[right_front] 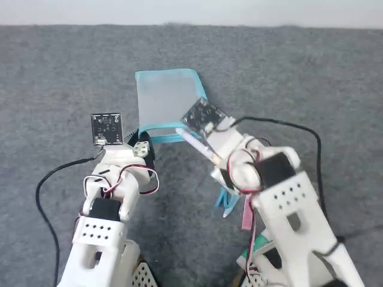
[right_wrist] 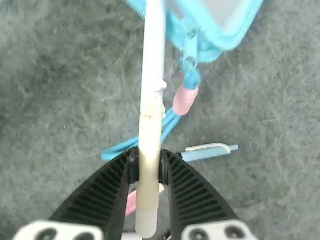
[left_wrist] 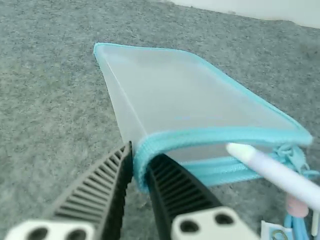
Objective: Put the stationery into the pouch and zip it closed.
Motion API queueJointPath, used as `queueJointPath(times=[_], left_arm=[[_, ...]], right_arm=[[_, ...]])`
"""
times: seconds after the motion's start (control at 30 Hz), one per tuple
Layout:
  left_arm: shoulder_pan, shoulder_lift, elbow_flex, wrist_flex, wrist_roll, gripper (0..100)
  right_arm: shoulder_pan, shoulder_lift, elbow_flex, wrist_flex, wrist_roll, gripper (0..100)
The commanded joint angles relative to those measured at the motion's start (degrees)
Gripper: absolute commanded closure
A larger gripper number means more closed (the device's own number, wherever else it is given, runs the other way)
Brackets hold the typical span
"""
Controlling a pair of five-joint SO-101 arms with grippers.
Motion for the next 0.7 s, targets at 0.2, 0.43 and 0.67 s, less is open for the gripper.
queueJointPath(times=[0.2,0.43,0.67], left_arm=[[0.4,1.1,-1.3,-2.2,0.8,99],[3.3,1.0,0.2,-2.5,-0.7,99],[2.4,1.0,0.2,-2.5,-1.5,99]], right_arm=[[-0.4,18.5,-20.9,-7.1,-11.9,99.1],[-6.7,36.0,-37.2,-8.0,-16.2,98.8],[-7.4,39.3,-45.3,-0.1,-12.7,90.3]])
